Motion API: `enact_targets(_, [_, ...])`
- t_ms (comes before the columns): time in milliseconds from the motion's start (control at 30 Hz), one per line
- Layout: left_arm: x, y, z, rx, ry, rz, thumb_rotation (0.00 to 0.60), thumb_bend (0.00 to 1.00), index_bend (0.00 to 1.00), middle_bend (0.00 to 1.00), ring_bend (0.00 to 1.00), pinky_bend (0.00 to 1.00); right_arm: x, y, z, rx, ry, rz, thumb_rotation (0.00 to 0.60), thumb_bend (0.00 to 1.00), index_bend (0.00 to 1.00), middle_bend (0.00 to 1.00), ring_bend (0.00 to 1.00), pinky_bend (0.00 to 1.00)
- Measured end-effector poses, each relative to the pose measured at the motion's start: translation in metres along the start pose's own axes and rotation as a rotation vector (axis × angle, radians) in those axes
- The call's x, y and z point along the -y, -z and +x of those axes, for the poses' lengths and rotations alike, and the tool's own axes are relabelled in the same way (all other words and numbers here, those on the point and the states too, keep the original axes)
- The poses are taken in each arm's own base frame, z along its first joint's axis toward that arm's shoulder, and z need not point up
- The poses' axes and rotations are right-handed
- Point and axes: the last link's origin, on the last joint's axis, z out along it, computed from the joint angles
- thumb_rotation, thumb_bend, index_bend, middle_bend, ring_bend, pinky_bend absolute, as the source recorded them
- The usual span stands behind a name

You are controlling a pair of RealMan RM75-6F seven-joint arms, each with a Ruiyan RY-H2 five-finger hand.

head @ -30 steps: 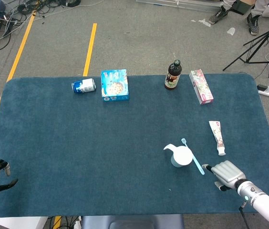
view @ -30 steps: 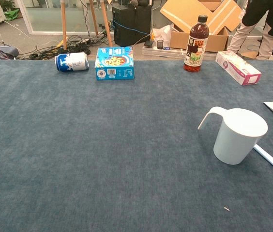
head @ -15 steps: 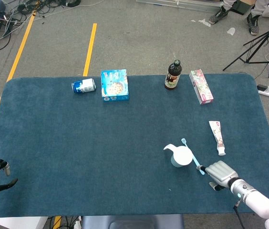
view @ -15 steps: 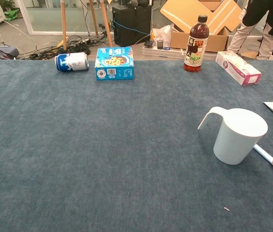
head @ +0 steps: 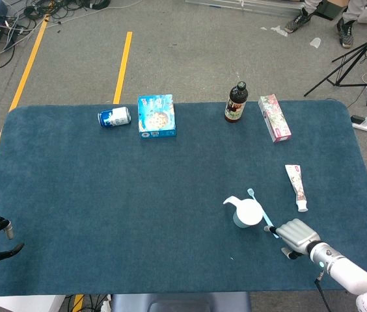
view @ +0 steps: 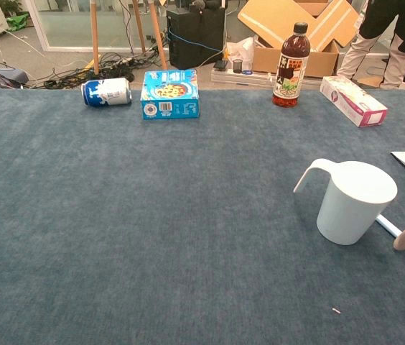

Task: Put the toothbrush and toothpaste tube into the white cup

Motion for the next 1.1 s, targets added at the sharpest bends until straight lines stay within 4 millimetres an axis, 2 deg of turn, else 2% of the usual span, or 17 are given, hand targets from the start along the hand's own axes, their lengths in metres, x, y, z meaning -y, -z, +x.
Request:
enact_targets(467, [0.000, 0.000, 0.000, 0.002, -0.001, -0.001, 0.600, 0.00, 0.66, 0.54, 0.44, 0.41, -0.019, -0.006, 0.003, 0.008, -0.033, -0.064, 0.600, 0.41, 0.16, 1.00, 1.00, 1.00])
enact_targets(933, [0.000, 0.000, 0.000, 0.005, 0.002, 0.000, 0.600, 0.00, 0.66, 0.54, 0.44, 0.41, -0.055, -0.017, 0.013, -0.060, -0.057, -0.240, 0.600, 0.41, 0.16, 1.00, 1.00, 1.00])
enact_targets(1100, [0.000, 0.000, -0.001, 0.008, -0.001, -0.001, 0.600, 0.00, 0.66, 0.54, 0.44, 0.41, -0.054, -0.010, 0.019, -0.097, -0.079, -0.241, 0.600, 0.41, 0.17, 1.00, 1.00, 1.00])
